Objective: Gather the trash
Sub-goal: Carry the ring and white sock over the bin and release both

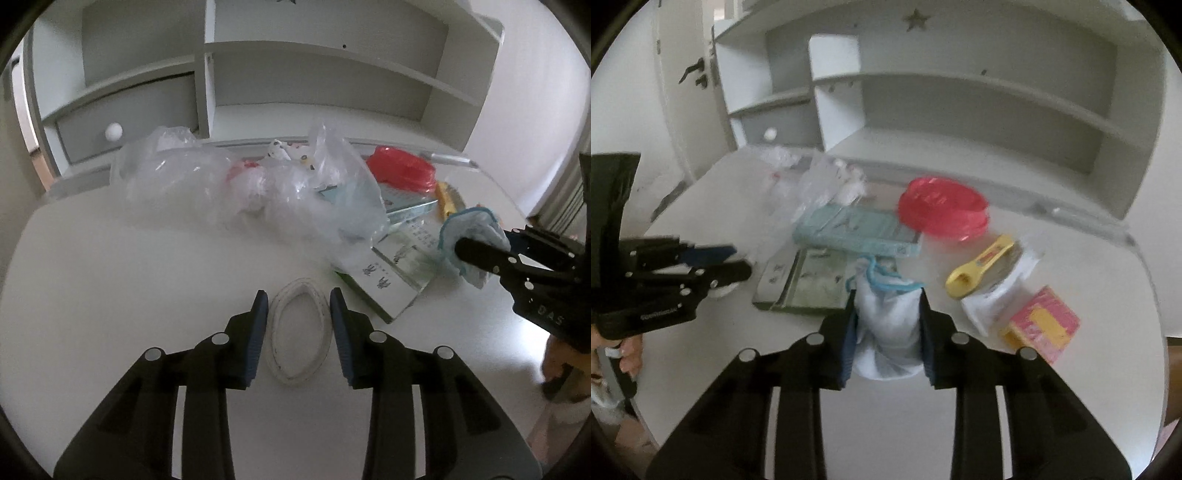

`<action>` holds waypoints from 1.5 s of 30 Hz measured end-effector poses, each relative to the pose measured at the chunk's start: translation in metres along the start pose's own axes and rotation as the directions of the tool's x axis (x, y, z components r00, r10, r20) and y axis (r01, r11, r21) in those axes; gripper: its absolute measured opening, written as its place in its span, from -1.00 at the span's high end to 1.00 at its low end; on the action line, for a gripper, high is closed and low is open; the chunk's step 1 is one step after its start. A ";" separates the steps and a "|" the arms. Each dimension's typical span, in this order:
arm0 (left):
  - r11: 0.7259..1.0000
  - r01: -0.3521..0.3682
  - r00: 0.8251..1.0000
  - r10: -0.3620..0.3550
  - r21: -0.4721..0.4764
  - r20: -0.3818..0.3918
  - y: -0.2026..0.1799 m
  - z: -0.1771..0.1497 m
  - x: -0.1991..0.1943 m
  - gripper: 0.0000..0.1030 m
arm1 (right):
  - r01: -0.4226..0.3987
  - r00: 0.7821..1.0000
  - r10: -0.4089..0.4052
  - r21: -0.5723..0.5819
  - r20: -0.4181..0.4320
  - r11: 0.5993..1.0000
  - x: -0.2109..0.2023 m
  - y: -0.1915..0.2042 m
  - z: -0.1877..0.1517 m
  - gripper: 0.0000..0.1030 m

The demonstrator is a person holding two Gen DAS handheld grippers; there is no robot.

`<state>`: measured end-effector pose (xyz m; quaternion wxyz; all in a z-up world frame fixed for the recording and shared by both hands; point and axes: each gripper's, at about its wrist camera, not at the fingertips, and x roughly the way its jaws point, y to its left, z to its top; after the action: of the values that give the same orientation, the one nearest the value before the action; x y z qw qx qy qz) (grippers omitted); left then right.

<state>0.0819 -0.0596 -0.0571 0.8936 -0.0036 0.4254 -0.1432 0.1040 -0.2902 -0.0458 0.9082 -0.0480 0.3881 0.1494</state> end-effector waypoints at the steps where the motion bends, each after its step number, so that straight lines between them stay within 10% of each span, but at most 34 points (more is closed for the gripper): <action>1: 1.000 0.001 1.000 -0.001 -0.004 0.009 0.001 -0.001 -0.002 0.35 | 0.008 1.000 -0.008 0.009 0.022 1.000 -0.004 -0.002 0.000 0.43; 35: 0.999 -0.031 0.995 0.030 0.011 0.097 -0.006 -0.001 -0.021 0.35 | 0.035 0.984 -0.050 0.091 0.169 0.995 -0.032 -0.014 -0.003 0.43; 41: 0.972 0.168 0.957 -0.201 0.167 0.207 -0.089 0.019 -0.075 0.35 | -0.111 0.953 0.035 0.238 0.302 0.965 -0.096 -0.063 -0.018 0.43; 45: 0.850 0.380 0.881 -0.453 0.365 0.137 -0.202 0.018 -0.091 0.35 | -0.016 0.903 -0.141 0.361 0.406 0.932 -0.198 -0.128 -0.055 0.43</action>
<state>-0.0098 -0.2314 0.0492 0.8698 0.0363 0.2839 -0.4019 -0.0240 -0.4697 0.0542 0.9686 0.1382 0.1997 0.0539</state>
